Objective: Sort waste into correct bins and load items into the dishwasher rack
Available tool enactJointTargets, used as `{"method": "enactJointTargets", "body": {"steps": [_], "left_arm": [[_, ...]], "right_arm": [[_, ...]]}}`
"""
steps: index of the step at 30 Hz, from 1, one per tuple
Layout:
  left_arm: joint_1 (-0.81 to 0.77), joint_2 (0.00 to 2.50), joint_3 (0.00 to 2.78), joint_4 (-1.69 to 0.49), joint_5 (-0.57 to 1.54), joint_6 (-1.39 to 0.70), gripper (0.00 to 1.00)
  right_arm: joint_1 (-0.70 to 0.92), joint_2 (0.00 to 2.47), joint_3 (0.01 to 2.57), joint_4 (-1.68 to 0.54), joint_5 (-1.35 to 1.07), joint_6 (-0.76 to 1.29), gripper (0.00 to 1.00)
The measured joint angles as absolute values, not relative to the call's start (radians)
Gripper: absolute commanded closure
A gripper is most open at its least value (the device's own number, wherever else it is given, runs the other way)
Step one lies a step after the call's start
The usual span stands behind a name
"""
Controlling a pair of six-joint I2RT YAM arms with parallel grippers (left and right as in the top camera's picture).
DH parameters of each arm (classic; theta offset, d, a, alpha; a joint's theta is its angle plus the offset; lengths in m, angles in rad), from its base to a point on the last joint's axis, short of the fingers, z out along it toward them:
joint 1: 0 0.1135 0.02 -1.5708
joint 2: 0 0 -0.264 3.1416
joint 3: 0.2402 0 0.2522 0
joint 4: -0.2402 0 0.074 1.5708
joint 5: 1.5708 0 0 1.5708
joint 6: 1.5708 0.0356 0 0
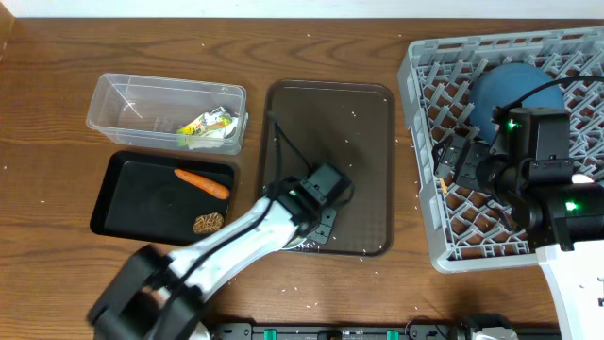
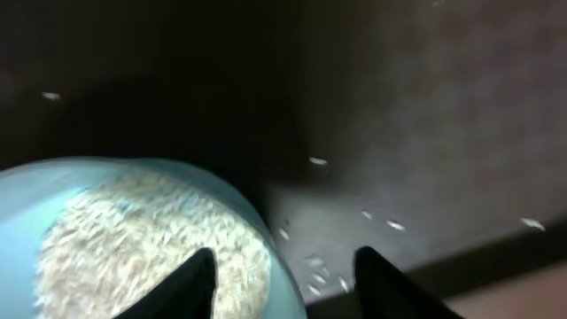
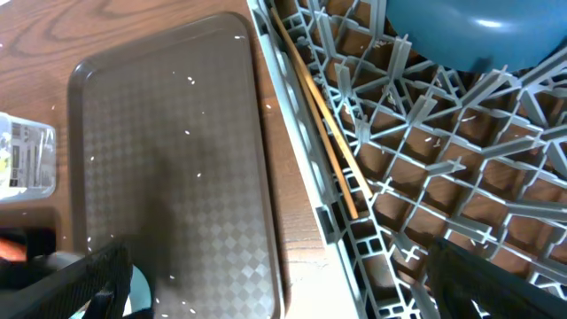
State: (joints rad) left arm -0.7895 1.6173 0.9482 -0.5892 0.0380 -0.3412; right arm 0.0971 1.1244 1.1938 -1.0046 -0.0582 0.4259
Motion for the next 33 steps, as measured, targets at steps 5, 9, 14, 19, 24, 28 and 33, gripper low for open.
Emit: {"method": "enactJointTargets", "body": {"steps": [5,9,14,19,24,28,33], "left_arm": [[-0.789,1.701,0.942,-0.579,0.034,-0.347,0.76],[-0.778,1.704,0.939,-0.575,0.029,-0.339,0.89],[-0.755,1.703,0.939,-0.582,0.013,-0.287,0.94],[-0.755,1.701,0.947,-0.618,0.004,-0.256,0.94],[-0.751,1.663,0.994,-0.730,0.015,-0.245,0.94],[-0.719,1.567,1.034,-0.773,0.027,-0.252,0.94],[-0.577,1.417,1.045,-0.824,0.110,-0.265,0.94]], "right_arm": [[0.097,1.124,1.194,-0.987,-0.052,0.426,0.01],[0.097,1.124,1.194,-0.974,-0.052,0.426,0.01],[0.097,1.124,1.194,-0.974,-0.052,0.426,0.01],[0.097,1.124,1.194,-0.974,-0.052,0.426,0.01],[0.097,1.124,1.194,-0.973,-0.052,0.426,0.01],[0.097,1.124,1.194,-0.972,-0.052,0.426,0.01],[0.097,1.124,1.194,-0.976,-0.052,0.426,0.01]]}}
